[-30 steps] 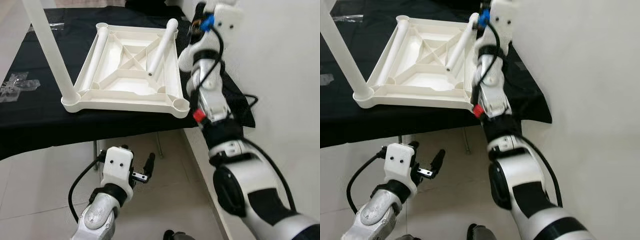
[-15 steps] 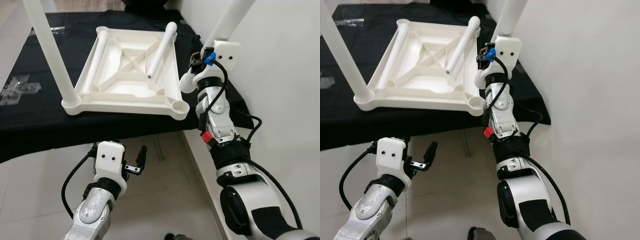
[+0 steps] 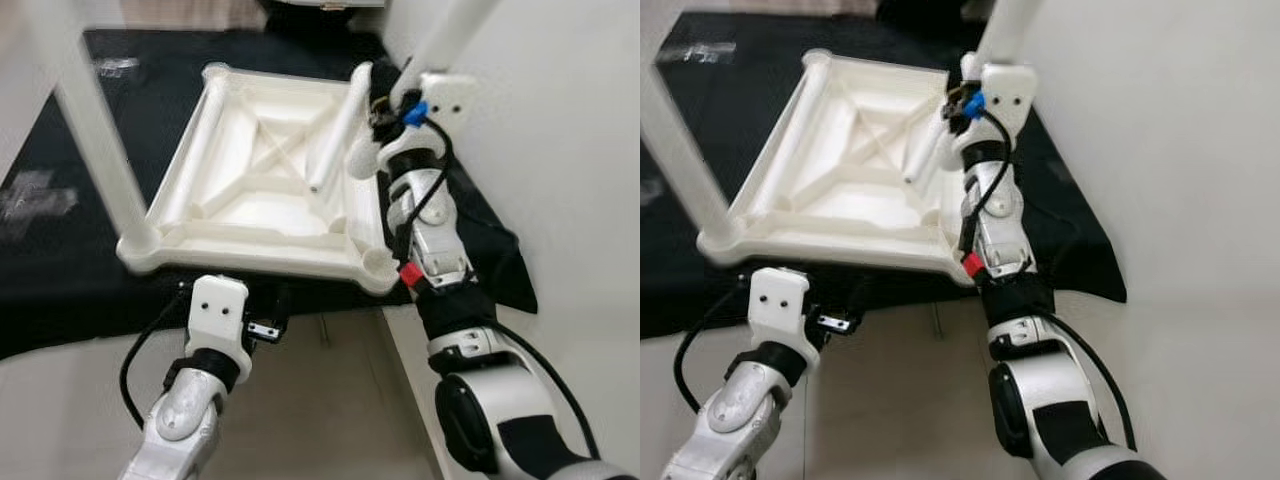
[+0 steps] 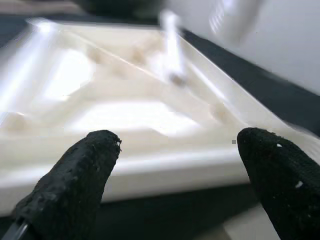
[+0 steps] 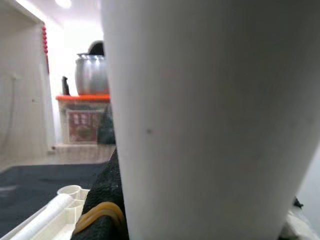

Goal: Building children table

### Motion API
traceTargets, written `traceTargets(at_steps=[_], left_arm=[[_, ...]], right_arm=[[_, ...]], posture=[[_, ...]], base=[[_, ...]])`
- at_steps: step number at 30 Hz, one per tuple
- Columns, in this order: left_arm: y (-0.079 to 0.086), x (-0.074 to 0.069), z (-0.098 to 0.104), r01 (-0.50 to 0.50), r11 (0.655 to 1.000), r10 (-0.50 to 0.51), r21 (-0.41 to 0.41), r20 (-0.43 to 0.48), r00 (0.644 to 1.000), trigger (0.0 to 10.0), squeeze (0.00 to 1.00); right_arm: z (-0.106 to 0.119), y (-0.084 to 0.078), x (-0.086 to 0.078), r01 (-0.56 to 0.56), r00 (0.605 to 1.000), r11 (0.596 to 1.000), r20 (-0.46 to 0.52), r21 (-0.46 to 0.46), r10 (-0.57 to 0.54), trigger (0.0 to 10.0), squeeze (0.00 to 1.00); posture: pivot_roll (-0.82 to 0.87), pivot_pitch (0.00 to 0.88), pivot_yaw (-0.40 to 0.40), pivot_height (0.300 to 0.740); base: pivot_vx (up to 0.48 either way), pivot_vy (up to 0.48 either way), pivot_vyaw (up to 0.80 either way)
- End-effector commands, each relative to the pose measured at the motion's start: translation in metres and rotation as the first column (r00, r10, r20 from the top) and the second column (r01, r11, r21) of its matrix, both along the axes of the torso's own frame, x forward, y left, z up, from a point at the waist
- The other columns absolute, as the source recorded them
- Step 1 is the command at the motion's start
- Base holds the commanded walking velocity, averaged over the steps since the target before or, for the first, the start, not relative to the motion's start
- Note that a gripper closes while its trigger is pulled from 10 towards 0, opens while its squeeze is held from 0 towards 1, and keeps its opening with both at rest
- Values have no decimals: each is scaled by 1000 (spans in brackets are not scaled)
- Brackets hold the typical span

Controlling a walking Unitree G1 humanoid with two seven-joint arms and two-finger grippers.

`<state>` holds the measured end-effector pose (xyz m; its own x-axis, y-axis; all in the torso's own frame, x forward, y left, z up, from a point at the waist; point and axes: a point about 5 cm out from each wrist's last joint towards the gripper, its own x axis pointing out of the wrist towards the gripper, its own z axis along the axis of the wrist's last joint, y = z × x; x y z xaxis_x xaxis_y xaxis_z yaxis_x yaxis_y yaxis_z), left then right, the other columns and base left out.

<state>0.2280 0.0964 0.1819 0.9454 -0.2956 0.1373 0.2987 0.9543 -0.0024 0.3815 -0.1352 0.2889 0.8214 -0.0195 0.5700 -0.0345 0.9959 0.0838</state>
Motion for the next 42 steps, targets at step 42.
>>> traceTargets(at_steps=[42], left_arm=[[18, 9, 5, -126, 986, 124, 108, 22, 992, 10000, 0]], right_arm=[[6, 20, 0, -73, 997, 997, -29, -5, 73, 10000, 0]], posture=[[135, 118, -98, 740]], base=[[0, -121, -63]])
